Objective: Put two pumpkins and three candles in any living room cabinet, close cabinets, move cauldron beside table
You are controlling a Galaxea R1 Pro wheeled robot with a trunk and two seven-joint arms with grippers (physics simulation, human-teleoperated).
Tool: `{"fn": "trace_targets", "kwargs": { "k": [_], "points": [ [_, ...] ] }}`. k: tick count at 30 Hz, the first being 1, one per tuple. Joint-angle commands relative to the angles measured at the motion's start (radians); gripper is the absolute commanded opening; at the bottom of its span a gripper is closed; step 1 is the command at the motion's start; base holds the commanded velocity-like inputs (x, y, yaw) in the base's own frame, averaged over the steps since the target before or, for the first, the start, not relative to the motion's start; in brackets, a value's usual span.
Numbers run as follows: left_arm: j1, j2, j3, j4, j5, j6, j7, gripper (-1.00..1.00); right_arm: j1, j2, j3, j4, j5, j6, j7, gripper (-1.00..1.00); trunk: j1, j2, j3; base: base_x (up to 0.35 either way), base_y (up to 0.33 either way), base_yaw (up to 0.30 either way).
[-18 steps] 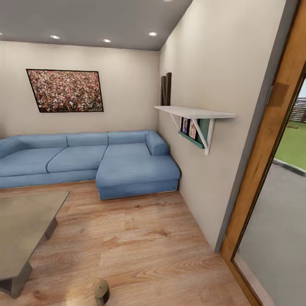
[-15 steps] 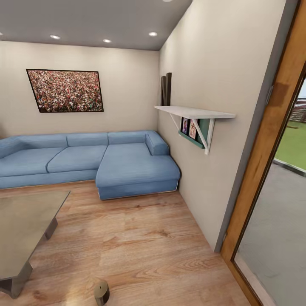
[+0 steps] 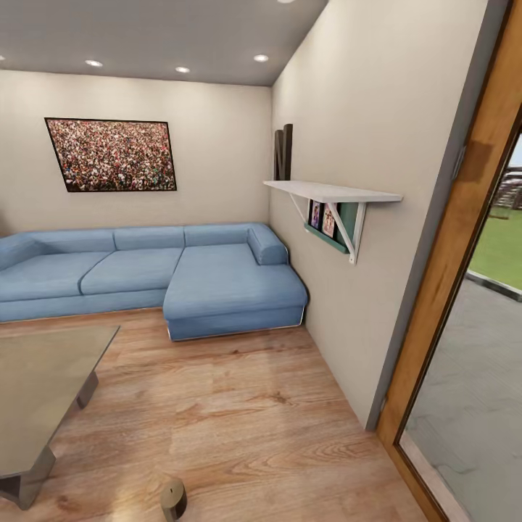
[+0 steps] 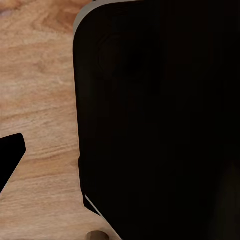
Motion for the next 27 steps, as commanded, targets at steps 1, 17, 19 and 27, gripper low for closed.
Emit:
{"fn": "trace_targets", "kwargs": {
  "k": [1,17,19,27],
  "points": [
    [-0.001,0.000,0.000,0.001,0.000,-0.003,-0.001,1.00,0.000,0.000,0.000,0.000,0.000,-0.002,-0.001,1.00,0.000,0.000,-0.001,0.000,0.000,0.000],
    [-0.001,0.003,-0.003,0.001,0.001,0.025,0.012,1.00,0.000,-0.014,-0.001,-0.001,0.009,0.001,0.005,1.00,0.000,0.000,-0.001,0.000,0.000,0.167],
    [-0.001,0.003,-0.002,0.001,0.001,0.026,0.012,1.00,0.000,-0.014,-0.001,-0.001,0.009,0.002,0.005,1.00,0.000,0.000,-0.001,0.000,0.000,0.284],
    [-0.001,0.003,-0.002,0.001,0.002,0.026,0.012,1.00,0.000,-0.012,0.003,-0.002,0.009,0.003,0.004,1.00,0.000,0.000,-0.001,0.000,0.000,0.293]
  ]
}}
